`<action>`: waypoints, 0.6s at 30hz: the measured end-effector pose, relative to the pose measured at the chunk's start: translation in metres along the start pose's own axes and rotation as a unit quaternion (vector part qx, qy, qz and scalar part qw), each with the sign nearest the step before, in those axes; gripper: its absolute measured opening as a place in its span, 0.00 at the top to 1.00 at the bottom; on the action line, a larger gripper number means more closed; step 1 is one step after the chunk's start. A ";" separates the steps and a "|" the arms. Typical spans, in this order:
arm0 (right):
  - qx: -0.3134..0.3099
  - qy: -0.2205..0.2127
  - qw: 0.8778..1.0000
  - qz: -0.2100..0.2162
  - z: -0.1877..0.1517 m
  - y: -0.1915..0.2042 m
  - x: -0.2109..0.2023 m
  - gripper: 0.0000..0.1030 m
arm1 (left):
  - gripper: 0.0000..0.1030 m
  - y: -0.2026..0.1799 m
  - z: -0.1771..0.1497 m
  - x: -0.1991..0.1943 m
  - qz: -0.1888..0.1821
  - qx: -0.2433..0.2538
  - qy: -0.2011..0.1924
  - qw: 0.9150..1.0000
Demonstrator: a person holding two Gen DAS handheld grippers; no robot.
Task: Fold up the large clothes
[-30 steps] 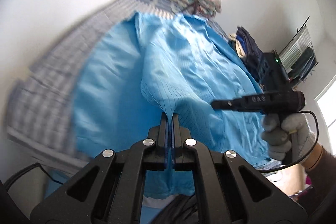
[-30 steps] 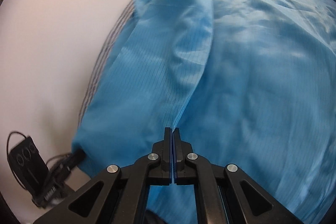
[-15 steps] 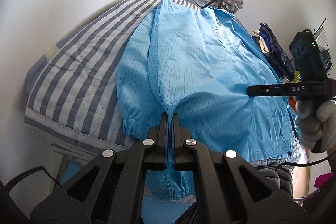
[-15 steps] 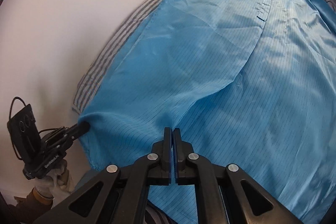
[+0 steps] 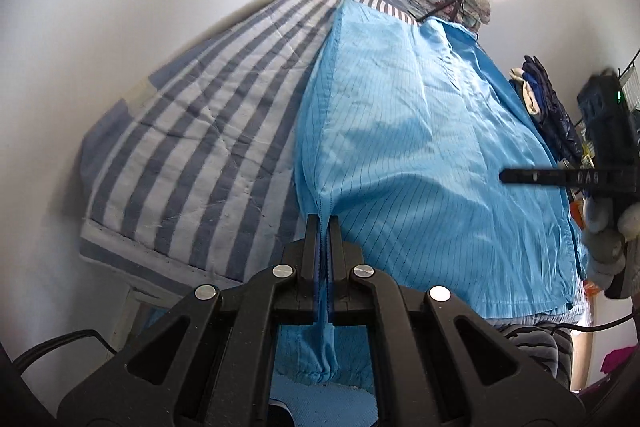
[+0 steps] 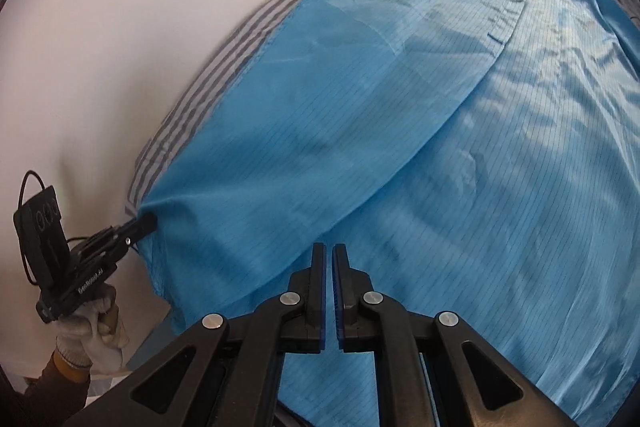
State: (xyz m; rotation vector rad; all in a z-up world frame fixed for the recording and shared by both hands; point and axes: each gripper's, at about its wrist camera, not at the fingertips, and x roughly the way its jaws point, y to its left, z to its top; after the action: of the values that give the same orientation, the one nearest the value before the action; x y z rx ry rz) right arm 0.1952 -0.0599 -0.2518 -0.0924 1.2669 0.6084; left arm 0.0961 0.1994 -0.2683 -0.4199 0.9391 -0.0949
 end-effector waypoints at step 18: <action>-0.099 0.012 0.995 -0.012 0.039 0.061 0.072 0.84 | 0.66 0.014 -0.015 -0.006 -0.008 -0.045 0.031 0.998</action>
State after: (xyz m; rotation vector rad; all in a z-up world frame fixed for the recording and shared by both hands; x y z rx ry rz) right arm 0.2115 0.0333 -0.2891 -0.2801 1.2254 0.7120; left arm 0.0789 0.2092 -0.2769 -0.5106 1.0033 -0.0802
